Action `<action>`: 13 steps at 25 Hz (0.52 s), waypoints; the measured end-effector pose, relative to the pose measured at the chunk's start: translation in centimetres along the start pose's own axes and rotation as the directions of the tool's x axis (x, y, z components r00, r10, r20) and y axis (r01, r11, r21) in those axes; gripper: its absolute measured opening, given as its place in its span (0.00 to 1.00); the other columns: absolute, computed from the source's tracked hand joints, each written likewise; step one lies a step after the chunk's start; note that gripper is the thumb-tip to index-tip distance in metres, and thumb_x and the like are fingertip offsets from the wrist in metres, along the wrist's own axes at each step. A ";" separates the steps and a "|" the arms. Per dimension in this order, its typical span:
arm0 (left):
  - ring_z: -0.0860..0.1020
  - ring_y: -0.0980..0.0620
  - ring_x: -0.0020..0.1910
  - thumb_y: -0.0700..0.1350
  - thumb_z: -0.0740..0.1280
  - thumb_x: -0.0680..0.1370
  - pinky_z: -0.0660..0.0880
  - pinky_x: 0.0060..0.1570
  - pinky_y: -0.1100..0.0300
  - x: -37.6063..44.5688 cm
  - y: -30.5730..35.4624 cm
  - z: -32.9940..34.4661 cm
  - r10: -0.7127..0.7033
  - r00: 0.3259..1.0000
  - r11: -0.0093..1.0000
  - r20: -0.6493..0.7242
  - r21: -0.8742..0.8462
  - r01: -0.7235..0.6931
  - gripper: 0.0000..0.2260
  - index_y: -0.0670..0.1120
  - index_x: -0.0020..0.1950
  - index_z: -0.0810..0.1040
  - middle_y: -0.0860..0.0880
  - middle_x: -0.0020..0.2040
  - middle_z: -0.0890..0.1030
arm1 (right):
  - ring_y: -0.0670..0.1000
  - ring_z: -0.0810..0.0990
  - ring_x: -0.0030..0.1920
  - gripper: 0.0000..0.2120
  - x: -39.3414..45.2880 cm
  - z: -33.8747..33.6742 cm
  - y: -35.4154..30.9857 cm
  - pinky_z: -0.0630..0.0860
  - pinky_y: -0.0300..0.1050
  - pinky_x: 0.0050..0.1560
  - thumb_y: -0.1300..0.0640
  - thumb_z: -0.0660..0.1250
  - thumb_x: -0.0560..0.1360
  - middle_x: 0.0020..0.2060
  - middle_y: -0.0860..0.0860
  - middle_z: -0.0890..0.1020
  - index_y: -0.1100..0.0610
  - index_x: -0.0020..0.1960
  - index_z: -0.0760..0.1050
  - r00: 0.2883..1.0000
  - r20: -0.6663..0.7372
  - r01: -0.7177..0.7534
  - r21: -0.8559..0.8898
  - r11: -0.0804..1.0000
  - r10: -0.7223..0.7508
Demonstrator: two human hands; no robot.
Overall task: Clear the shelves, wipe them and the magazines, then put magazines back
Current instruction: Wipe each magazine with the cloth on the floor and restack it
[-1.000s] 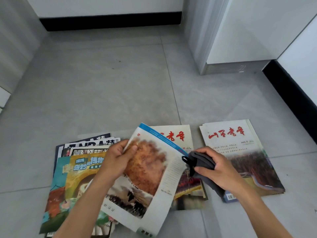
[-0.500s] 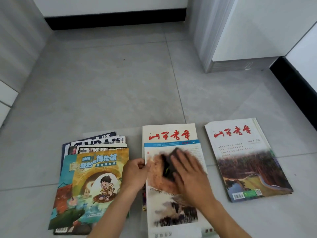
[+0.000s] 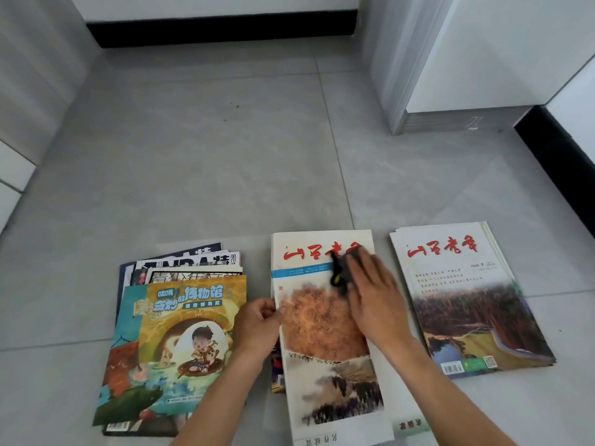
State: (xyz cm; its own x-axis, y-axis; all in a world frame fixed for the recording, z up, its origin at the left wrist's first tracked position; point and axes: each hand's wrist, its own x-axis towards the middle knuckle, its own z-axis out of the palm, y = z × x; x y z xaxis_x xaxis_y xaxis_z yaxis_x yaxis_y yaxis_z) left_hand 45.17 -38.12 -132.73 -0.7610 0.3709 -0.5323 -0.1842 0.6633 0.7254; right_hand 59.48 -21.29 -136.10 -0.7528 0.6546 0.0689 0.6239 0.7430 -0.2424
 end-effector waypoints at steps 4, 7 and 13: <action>0.81 0.47 0.41 0.42 0.73 0.75 0.78 0.47 0.51 0.4 -0.5 0.3 -0.029 0.997 0.993 -0.068 -0.120 0.021 0.04 0.46 0.41 0.81 0.47 0.39 0.84 | 0.59 0.65 0.76 0.25 -6.6 0.7 -3.9 0.71 0.58 0.70 0.50 0.56 0.79 0.77 0.53 0.66 0.53 0.75 0.68 0.996 -0.059 0.073 0.018 0.997 -0.072; 0.81 0.48 0.39 0.41 0.73 0.75 0.78 0.45 0.50 0.7 -0.4 0.1 -0.032 0.995 0.990 -0.093 -0.138 0.019 0.05 0.47 0.39 0.81 0.48 0.38 0.84 | 0.54 0.63 0.77 0.24 -10.3 0.2 -3.5 0.66 0.54 0.73 0.49 0.61 0.79 0.78 0.48 0.64 0.48 0.75 0.68 0.888 0.066 0.453 0.045 0.891 -0.455; 0.79 0.49 0.37 0.40 0.72 0.76 0.76 0.43 0.55 0.8 0.5 0.6 -0.086 0.983 0.976 -0.165 -0.214 0.049 0.06 0.45 0.39 0.81 0.48 0.38 0.83 | 0.61 0.67 0.74 0.24 -6.4 -0.7 2.7 0.72 0.61 0.67 0.49 0.54 0.81 0.77 0.53 0.66 0.54 0.75 0.68 0.990 -0.076 -0.115 0.069 0.991 0.120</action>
State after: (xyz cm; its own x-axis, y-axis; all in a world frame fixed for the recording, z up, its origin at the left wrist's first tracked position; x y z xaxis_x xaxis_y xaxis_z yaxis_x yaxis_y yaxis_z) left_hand 44.84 -37.11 -133.03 -0.8348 0.2001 -0.5129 -0.3501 0.5262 0.7750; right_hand 66.18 -23.38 -136.57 -0.6541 0.7480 0.1125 0.6905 0.6511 -0.3151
